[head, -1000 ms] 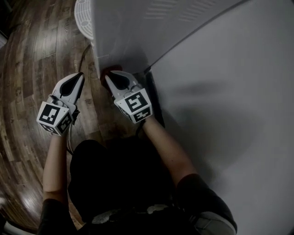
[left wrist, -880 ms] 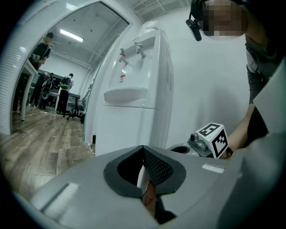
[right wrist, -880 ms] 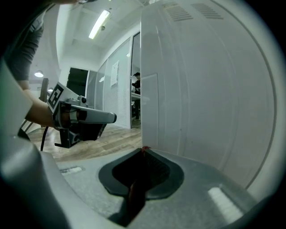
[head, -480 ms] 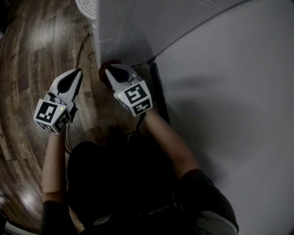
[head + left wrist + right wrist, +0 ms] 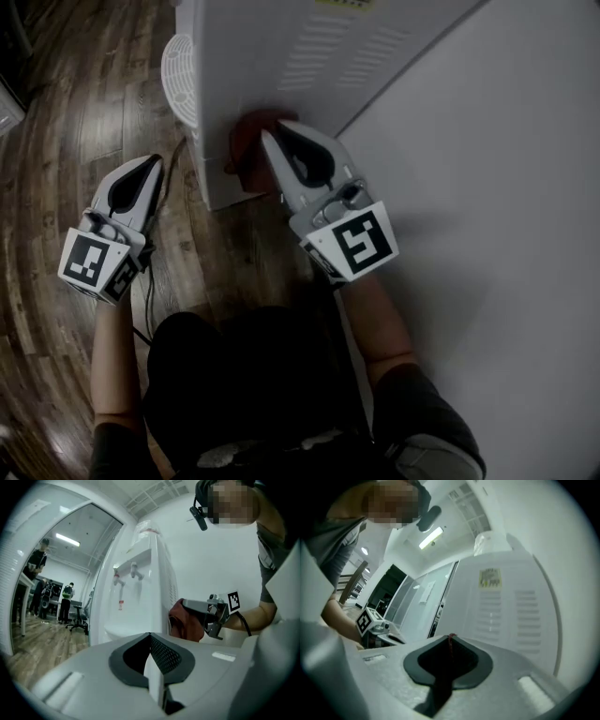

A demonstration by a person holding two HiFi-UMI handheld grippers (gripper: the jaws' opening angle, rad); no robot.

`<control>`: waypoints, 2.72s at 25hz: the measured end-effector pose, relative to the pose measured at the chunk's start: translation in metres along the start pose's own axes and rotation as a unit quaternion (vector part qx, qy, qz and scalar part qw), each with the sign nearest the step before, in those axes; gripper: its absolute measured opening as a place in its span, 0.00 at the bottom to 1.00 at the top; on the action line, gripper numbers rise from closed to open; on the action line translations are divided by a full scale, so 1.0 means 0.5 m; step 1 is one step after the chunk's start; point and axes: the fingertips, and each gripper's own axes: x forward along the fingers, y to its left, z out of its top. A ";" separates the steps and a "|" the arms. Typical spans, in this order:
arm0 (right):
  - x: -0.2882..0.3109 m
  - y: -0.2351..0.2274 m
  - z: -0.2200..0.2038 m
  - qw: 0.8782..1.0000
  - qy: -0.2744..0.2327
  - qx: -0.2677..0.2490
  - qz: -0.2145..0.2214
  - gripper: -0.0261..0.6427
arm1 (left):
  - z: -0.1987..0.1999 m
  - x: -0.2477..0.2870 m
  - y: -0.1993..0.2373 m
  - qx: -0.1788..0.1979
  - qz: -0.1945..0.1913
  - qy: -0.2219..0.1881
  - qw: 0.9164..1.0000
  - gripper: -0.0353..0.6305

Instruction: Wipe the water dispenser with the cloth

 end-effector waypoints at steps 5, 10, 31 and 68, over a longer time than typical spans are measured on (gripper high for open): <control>0.011 -0.079 0.233 0.996 -0.083 -0.028 -0.025 0.06 | 0.188 0.006 -0.018 0.040 -0.009 -0.069 0.997 0.08; 0.024 -0.135 0.447 0.984 -0.165 -0.049 -0.046 0.06 | 0.350 0.017 -0.053 0.083 -0.037 -0.128 0.988 0.08; -0.005 -0.131 0.103 0.998 -0.004 0.005 -0.068 0.06 | 0.157 0.051 -0.045 0.022 -0.015 -0.063 0.998 0.08; -0.129 -0.060 -0.394 0.976 0.125 0.081 -0.160 0.06 | -0.252 0.067 -0.076 0.030 -0.119 0.034 0.992 0.08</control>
